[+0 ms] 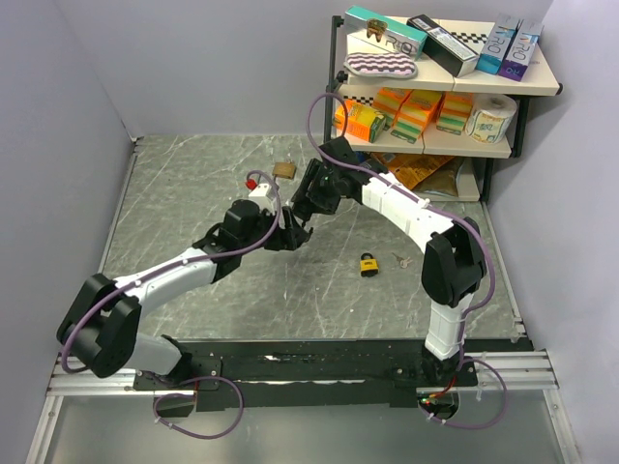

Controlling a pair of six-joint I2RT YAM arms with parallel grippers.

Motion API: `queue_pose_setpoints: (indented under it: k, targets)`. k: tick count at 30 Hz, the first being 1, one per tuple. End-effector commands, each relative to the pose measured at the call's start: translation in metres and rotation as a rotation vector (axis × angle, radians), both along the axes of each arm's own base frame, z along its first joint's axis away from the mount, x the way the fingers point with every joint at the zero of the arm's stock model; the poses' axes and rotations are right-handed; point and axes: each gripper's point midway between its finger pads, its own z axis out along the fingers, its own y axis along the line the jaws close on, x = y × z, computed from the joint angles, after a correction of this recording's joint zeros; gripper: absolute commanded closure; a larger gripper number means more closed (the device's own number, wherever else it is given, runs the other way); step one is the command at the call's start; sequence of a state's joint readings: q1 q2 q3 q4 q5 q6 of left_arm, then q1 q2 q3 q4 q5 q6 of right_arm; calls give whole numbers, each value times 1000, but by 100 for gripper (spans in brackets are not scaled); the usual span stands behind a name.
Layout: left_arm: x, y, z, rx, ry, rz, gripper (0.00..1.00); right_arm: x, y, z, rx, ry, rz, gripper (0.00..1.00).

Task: Lock with the key
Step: Pick up the lock from the center of the board.

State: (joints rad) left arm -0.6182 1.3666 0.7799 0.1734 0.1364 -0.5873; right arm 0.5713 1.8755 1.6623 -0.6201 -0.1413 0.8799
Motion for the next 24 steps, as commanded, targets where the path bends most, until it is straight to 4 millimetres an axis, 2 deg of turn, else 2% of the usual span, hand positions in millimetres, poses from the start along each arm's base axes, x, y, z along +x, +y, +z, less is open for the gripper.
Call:
queue_pose_setpoints:
  k: [1, 5, 12, 16, 24]
  targets:
    - [18, -12, 25, -32, -79, 23, 23, -10, 16, 45, 127, -27, -6, 100]
    - [14, -16, 13, -15, -46, 28, 31, -12, 20, 43, 130, -19, 1, 100]
    - [12, -18, 5, -9, -19, 37, 43, -16, 25, 44, 135, -17, 18, 100]
    - [13, -21, -3, 8, 13, 37, 57, -18, 26, 44, 136, -16, 22, 100]
    - [7, -25, -8, 7, 35, 26, 56, -17, 23, 44, 125, -28, 21, 100]
